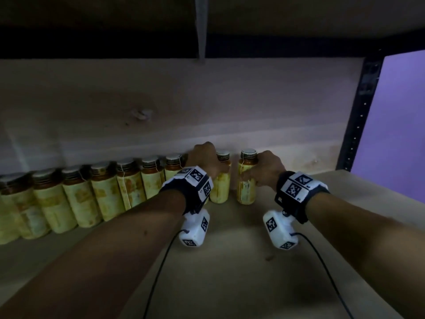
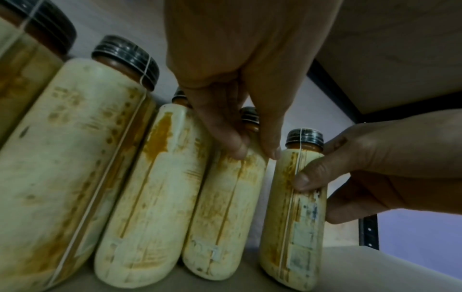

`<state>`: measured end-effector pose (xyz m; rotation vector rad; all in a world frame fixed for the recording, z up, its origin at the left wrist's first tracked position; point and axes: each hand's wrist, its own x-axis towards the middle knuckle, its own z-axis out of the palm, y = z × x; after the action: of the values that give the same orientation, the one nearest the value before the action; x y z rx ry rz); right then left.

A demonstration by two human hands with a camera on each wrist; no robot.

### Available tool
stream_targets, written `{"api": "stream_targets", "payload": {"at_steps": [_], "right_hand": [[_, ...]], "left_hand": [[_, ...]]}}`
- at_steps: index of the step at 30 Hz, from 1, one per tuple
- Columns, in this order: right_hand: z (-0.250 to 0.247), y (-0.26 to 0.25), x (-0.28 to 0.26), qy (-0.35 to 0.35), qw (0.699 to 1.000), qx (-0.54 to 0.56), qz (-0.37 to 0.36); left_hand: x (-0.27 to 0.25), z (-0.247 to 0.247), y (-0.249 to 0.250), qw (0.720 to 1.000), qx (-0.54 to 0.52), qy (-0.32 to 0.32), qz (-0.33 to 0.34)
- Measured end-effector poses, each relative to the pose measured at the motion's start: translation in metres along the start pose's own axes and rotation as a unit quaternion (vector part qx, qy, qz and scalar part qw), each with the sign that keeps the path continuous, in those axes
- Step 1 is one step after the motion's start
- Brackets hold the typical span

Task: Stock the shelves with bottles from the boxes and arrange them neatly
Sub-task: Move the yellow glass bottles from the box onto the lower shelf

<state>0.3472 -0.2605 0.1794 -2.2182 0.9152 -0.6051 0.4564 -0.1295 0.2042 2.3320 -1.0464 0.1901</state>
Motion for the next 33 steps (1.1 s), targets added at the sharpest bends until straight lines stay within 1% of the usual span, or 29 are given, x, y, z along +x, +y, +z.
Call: {"api": "stream_targets", "payload": {"at_steps": [6,10,12,14,15,17,22,26,29,31,33], "right_hand": [[0.017,-0.010,0.026,-0.024,1.000,0.005,-0.005],[0.030,-0.011,0.031,0.001,1.000,0.007,-0.005],[0.032,-0.006,0.029,0.010,0.999,0.050,0.010],[0.029,-0.002,0.022,-0.007,0.994,0.104,0.034],[0.025,-0.002,0.017,-0.018,0.993,0.113,0.040],[0.015,-0.005,0.005,-0.024,0.996,0.087,0.026],[-0.013,-0.034,-0.052,-0.042,0.997,-0.014,-0.062],[-0.032,-0.063,-0.119,-0.070,0.979,-0.121,-0.145],[-0.037,-0.075,-0.169,-0.103,0.959,-0.185,-0.189],[-0.036,-0.079,-0.201,-0.138,0.946,-0.221,-0.194],[-0.033,-0.080,-0.233,-0.173,0.934,-0.242,-0.199]], "left_hand": [[0.014,0.005,-0.009,0.999,0.039,-0.002,0.014],[0.012,0.007,-0.007,0.998,0.063,0.016,0.013],[0.008,0.006,-0.006,0.998,0.062,0.006,0.011],[0.001,0.003,-0.005,0.998,0.059,-0.012,0.009],[-0.004,0.000,-0.004,0.998,0.050,-0.020,0.008],[-0.016,-0.009,-0.003,0.999,0.033,-0.037,0.008],[-0.068,-0.053,0.000,0.993,0.075,-0.081,0.046],[-0.122,-0.091,-0.001,0.988,0.098,-0.109,0.054],[-0.168,-0.115,-0.003,0.985,0.073,-0.149,0.056],[-0.202,-0.127,-0.006,0.982,0.050,-0.170,0.058],[-0.237,-0.136,-0.010,0.978,0.007,-0.208,0.034]]}}
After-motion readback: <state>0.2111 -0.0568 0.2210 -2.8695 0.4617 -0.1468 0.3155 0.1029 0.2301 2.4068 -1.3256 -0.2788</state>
